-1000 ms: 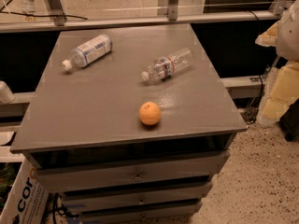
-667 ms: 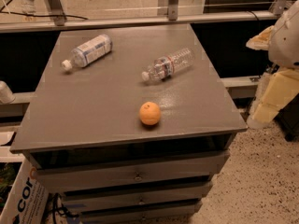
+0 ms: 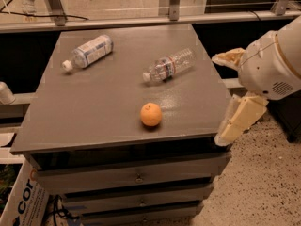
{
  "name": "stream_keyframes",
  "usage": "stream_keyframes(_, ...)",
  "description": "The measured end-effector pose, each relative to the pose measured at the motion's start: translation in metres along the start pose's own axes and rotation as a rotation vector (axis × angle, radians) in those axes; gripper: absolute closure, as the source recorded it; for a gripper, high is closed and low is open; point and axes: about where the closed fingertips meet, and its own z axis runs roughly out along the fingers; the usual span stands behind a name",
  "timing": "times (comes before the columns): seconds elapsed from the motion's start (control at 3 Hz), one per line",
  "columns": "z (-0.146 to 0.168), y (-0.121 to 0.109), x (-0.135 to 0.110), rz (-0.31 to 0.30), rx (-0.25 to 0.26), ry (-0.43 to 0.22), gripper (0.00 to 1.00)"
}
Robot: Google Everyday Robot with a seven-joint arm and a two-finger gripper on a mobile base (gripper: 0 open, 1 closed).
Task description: Move orange near blue plastic bottle
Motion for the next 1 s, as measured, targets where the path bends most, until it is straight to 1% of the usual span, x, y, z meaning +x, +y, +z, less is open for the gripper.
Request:
stream_keyframes(0.33,0.099,0.009,-0.046,0.042,-0.147,-0.197,0.0)
stream_keyframes(0.67,0.11,0.009,-0.049,0.072,-0.171,-0.214,0.0)
stream_keyframes(1.0,0.109,0.009,-0.049,0.07,-0.169,-0.213,0.0)
